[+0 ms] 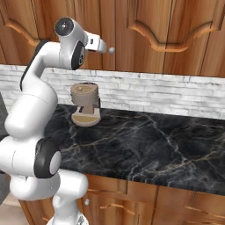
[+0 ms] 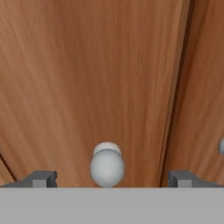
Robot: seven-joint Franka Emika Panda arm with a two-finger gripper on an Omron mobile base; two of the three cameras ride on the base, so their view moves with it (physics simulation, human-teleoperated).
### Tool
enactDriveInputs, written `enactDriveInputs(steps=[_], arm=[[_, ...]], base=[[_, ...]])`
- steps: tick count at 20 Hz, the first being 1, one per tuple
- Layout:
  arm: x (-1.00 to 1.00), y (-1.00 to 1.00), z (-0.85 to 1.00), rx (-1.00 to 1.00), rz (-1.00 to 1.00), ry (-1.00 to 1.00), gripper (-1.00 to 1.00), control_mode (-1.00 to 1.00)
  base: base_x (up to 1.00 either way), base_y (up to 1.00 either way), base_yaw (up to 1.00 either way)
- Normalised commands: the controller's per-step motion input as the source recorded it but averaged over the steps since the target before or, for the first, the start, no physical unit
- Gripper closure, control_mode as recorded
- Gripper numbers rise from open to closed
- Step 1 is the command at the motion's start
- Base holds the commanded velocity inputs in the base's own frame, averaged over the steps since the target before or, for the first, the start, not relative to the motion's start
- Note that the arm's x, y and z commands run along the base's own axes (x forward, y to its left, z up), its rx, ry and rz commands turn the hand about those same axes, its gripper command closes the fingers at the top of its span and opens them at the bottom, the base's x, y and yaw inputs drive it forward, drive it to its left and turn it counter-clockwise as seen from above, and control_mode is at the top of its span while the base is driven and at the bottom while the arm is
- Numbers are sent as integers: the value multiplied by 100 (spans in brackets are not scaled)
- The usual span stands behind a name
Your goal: Open the cabinet, pick the kettle from the cabinet, and place it in the sink.
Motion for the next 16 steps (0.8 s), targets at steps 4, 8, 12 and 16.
enactDriveInputs(steps=[4, 8, 12, 16], arm=[[30, 1, 0, 1, 0, 0, -100, -100], [22, 3, -2, 2, 0, 3, -100, -100], [14, 0, -1, 3, 0, 1, -100, -100], [4, 4, -3, 3, 0, 0, -100, -100]], base=[[0, 0, 0], [0, 0, 0], [0, 0, 0], [0, 0, 0]])
